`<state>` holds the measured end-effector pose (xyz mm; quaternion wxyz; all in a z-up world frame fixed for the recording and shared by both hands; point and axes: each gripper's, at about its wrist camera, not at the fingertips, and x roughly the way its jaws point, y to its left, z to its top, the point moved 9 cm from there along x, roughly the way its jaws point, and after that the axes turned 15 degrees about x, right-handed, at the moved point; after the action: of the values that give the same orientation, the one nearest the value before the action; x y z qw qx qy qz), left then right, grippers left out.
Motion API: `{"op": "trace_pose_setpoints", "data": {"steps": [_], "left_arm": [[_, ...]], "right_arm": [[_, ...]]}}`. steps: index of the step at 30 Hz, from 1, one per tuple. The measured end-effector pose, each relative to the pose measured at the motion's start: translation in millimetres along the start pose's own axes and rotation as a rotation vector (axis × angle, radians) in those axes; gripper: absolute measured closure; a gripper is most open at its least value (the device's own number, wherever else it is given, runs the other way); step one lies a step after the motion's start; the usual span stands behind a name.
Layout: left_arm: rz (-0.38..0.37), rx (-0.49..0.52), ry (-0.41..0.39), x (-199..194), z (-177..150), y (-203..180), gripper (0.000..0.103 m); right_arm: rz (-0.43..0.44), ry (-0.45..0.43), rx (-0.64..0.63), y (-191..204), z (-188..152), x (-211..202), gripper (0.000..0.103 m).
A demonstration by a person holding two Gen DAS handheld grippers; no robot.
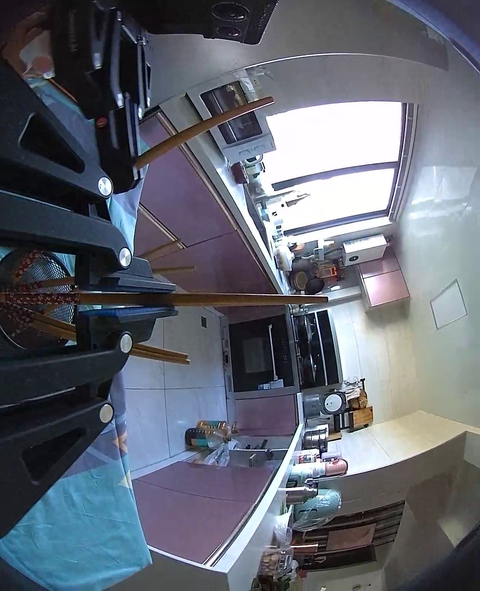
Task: Organize utensils
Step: 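Lower the chopsticks into the mesh cup and open both grippers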
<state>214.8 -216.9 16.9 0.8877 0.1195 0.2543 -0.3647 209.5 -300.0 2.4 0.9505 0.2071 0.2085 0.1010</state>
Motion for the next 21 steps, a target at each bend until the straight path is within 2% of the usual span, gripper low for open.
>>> {"op": "trace_pose_setpoints", "data": {"steps": [4,16,21], "left_arm": [[-0.016,0.011,0.053,15,-11,-7,0.096],[-0.050,0.038,0.150,52,-31,-5,0.096],[-0.045,0.027,0.181,67,-36,0,0.095]], "right_arm": [[-0.026,0.033,-0.024,-4,-14,7,0.097],[-0.088,0.243,-0.051,-18,-55,23,0.097],[-0.101,0.260,-0.039,-22,-64,28,0.095]]}}
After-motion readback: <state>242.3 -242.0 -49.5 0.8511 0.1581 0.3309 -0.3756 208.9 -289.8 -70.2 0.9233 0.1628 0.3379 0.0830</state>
